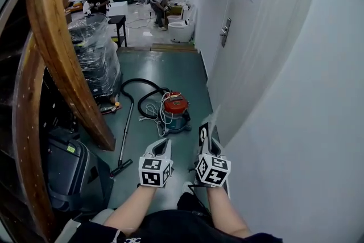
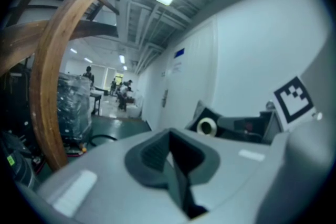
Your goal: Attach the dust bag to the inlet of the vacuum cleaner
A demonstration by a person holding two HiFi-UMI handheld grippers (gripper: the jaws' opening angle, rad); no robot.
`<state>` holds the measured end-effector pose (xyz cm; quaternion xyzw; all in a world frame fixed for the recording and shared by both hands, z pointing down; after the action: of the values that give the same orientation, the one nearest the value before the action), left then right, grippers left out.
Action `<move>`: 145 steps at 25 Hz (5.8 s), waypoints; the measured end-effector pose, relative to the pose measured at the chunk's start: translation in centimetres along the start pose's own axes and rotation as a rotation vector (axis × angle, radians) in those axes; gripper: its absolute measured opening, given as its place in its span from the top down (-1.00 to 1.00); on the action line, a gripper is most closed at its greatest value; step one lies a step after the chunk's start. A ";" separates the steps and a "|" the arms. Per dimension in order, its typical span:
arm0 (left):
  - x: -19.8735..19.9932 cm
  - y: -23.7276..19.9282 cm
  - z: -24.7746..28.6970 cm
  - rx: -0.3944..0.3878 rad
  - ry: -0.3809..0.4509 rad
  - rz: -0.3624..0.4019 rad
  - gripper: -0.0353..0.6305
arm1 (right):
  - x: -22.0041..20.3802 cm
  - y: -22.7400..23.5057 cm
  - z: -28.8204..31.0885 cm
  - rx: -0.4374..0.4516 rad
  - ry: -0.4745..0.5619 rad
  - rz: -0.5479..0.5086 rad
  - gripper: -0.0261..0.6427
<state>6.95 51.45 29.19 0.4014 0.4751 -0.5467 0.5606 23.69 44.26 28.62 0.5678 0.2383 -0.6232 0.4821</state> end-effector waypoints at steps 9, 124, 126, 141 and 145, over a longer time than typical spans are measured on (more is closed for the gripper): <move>3.5 -1.5 9.4 0.016 0.001 0.017 0.91 | 4.6 3.5 9.2 0.056 0.013 -0.004 0.87; -36.0 -32.4 77.4 -0.563 -0.819 0.532 0.13 | -37.6 21.3 62.3 -0.722 -0.468 0.587 0.87; -36.6 -32.5 77.6 -0.548 -0.838 0.509 0.14 | -38.5 21.4 62.6 -0.751 -0.462 0.627 0.87; -36.7 -32.8 78.1 -0.574 -0.837 0.548 0.38 | -42.4 19.8 65.7 -0.824 -0.458 0.891 0.86; -36.7 -32.8 78.2 -0.579 -0.832 0.544 0.38 | -42.2 19.8 66.4 -0.812 -0.434 0.946 0.83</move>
<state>-16.50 -18.46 84.78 0.0907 0.2246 -0.3425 0.9078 4.57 -6.27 89.21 0.2459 0.0768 -0.3051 0.9168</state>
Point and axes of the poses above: the fingertips, and each gripper's own axes: z forward along the fingers, y to its right, x out of its top, the point moved 5 cm from there along -z, backward along the fingers, and after that the axes turned 5 degrees about z, right-handed, at the moved point
